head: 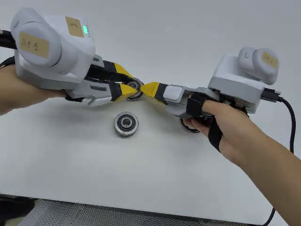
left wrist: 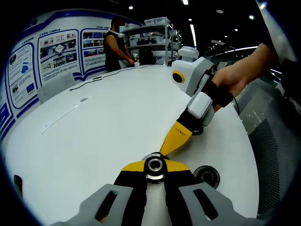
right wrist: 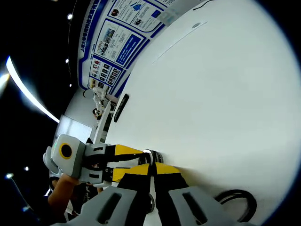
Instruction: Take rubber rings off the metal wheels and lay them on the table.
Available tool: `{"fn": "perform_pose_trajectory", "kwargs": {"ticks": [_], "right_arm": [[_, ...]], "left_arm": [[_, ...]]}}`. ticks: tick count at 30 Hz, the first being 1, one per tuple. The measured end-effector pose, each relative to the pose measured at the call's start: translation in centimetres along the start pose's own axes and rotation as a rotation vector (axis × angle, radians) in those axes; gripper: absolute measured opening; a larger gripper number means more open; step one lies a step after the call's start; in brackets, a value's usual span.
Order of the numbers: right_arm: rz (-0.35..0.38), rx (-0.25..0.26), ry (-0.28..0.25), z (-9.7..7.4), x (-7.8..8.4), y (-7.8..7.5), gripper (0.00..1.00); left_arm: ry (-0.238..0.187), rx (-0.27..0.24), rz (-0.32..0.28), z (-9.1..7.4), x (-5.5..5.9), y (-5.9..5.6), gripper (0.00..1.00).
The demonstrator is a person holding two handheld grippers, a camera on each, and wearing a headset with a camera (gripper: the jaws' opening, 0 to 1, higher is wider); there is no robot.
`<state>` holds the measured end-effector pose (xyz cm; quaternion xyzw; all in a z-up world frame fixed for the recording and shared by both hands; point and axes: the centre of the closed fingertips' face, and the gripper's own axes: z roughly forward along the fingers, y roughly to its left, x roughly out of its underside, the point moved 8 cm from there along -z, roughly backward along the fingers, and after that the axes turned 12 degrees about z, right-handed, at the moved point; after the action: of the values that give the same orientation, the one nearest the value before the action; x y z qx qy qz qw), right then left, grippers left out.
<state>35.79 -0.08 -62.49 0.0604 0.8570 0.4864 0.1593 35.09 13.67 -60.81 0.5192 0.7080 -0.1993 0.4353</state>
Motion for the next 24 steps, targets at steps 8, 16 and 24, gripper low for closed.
{"fn": "perform_pose_trajectory", "kwargs": {"ticks": [8, 16, 24], "right_arm": [[0.008, 0.003, 0.000, -0.1, -0.1, -0.1, 0.02], [-0.050, 0.018, -0.014, -0.2, 0.0, 0.4, 0.01], [-0.095, 0.031, -0.016, -0.3, 0.3, 1.0, 0.01]], "left_arm": [[-0.001, -0.001, 0.003, 0.0, 0.0, 0.0, 0.13], [0.001, 0.000, 0.001, 0.1, 0.1, 0.1, 0.13], [0.001, -0.004, 0.000, 0.0, 0.1, 0.0, 0.13]]}}
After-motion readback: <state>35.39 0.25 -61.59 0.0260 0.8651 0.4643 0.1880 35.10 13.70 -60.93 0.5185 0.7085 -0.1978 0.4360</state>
